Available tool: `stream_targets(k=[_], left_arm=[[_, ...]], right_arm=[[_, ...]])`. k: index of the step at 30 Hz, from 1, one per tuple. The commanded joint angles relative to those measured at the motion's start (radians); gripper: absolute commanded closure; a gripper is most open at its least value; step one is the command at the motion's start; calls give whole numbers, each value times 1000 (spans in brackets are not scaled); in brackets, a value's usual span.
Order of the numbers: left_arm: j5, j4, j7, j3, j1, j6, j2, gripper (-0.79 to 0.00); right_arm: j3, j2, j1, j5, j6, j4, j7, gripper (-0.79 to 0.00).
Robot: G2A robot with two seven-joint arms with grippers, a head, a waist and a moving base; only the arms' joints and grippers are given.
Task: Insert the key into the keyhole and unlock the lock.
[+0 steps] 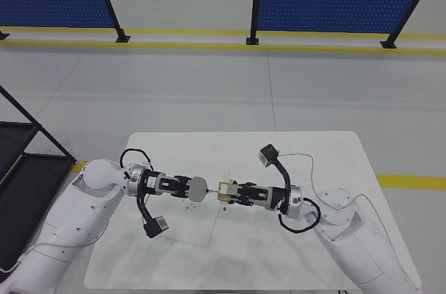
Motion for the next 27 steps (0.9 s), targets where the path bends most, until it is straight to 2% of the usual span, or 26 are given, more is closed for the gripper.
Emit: stream_targets(k=[1, 27], left_arm=[[-1, -1, 6, 2, -1, -2, 0, 0], [1, 8, 3, 38, -26, -11, -1, 0]], right_arm=[[0, 0, 1, -2, -1, 0, 5, 0], [-11, -4, 8, -15, 9, -3, 19, 0]])
